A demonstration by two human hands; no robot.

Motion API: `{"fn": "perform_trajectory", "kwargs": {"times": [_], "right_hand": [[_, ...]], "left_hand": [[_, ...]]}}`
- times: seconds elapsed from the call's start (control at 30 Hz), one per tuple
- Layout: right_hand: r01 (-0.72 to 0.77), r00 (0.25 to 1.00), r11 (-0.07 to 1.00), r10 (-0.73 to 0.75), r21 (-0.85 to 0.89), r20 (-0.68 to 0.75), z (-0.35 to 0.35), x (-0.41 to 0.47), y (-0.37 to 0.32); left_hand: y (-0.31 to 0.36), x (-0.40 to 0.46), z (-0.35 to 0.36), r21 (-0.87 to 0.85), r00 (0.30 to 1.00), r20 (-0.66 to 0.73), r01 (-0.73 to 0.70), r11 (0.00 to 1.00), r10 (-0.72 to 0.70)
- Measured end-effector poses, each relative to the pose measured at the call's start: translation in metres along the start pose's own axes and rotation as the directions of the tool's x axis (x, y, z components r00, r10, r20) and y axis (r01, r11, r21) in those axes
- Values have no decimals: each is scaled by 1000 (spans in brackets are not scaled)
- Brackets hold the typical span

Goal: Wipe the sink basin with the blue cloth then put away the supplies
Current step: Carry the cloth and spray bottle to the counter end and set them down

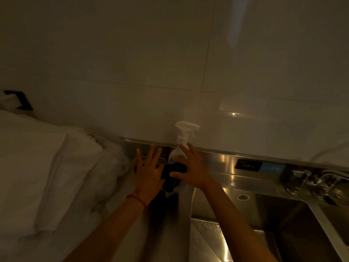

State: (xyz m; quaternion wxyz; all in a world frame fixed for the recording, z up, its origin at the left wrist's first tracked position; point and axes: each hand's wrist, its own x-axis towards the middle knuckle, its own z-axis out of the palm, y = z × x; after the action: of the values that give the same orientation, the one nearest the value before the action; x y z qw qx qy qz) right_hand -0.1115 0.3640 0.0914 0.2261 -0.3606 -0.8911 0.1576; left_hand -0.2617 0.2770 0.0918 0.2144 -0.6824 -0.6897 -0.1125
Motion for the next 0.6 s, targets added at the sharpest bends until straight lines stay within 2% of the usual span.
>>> {"fn": "perform_trajectory", "kwargs": {"times": [0.13,0.27,0.43,0.6], "right_hand": [[-1,971,995,24,-95,239,-12,1,-1],[-1,941,989,50,-145,335,-15,-3,-5],[83,960,967,-13,-240,279,-18,-9,-13],[108,986,973,-79,-202,146,-17,-17,-21]], "left_hand": [[7,-12,0,60,994,-61,-87,994,90],[9,-17,-1,15,974,-203,-102,995,103],[13,-19,-7,-25,975,-209,-81,996,74],[9,-21,-10,-45,989,-142,-59,997,52]]}}
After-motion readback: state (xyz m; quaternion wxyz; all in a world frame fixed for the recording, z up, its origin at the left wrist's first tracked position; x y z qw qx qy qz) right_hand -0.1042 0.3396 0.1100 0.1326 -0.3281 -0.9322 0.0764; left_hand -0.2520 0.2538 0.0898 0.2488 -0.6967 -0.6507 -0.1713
